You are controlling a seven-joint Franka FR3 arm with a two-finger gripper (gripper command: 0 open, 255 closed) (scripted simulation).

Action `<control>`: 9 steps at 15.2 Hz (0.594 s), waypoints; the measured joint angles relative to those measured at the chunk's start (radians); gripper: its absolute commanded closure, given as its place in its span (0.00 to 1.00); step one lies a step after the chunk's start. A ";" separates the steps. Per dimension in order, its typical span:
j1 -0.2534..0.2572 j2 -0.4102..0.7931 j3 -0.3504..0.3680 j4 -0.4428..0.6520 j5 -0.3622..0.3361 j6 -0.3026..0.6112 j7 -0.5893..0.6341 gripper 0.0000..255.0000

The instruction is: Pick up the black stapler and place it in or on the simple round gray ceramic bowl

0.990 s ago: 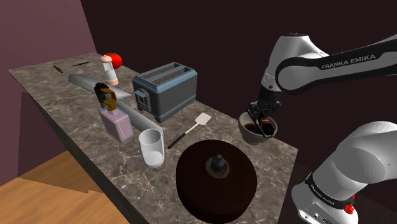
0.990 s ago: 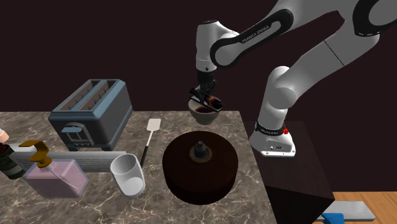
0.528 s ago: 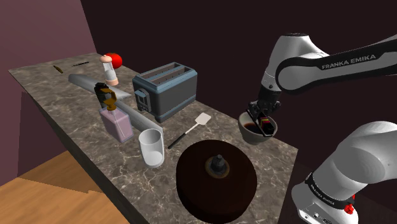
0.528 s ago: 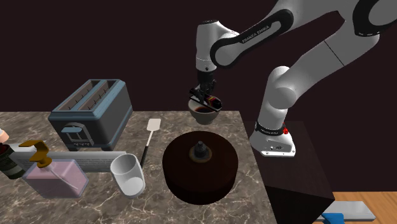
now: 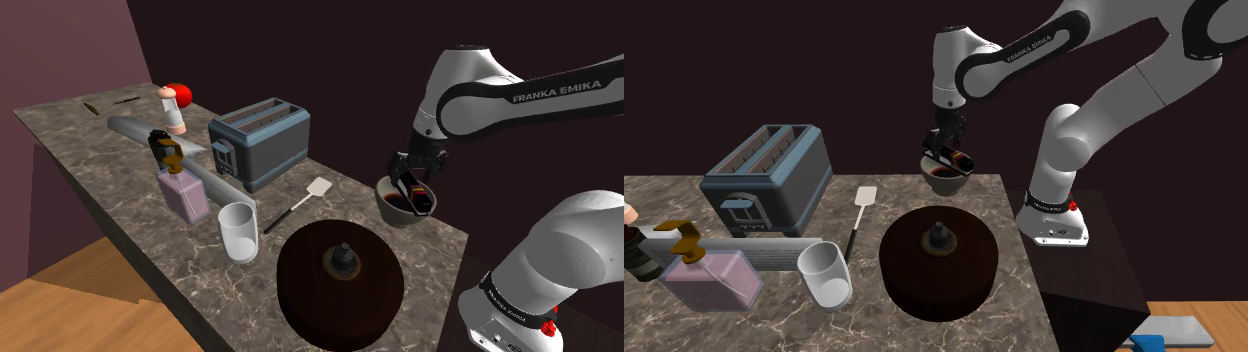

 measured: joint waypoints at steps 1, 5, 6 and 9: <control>0.001 -0.015 -0.001 0.024 -0.001 -0.038 0.002 0.00; 0.000 -0.037 -0.007 0.064 -0.006 -0.103 0.002 0.00; 0.000 -0.038 -0.006 0.066 -0.005 -0.105 0.003 0.00; 0.000 -0.038 -0.006 0.067 -0.005 -0.107 0.003 0.00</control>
